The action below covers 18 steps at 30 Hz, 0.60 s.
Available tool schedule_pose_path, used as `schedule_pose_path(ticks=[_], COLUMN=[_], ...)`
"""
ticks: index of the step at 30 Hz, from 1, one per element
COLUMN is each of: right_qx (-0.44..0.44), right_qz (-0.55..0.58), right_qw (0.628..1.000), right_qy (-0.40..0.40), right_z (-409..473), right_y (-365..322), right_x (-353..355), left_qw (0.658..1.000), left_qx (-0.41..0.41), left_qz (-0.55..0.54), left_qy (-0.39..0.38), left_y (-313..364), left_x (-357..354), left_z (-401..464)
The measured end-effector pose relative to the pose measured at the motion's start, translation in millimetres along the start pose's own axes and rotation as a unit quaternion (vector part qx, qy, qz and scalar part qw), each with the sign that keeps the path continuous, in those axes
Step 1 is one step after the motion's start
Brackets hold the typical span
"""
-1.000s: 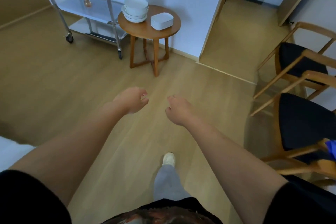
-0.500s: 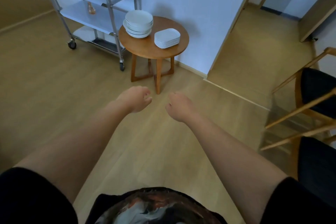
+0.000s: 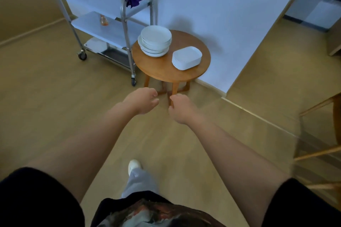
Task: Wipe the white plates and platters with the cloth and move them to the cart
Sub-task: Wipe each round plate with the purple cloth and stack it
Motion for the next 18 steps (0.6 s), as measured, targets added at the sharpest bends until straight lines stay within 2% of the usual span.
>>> schedule_pose_path(ticks=[9, 18], right_qx=[-0.029, -0.052], right_qz=[0.031, 0.046], right_qw=[0.999, 0.997], right_qy=[0.014, 0.016], right_z=[187, 315], right_y=[-35, -44], right_x=[41, 60], left_qw=[0.999, 0.999], left_qx=[-0.03, -0.049], left_qz=[0.012, -0.007], left_qy=[-0.001, -0.022], left_y=[-79, -127], left_x=[100, 138], left_z=[153, 262])
Point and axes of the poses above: each hand's wrist, its own z-axis towards the middle knuckle, its own x-axis out of the back of the hand, y = z × x, the point moved 7 cm from there along z, towards the middle knuckle, and after that the axes turned 4 degrees about x, right-handed, at the moved point
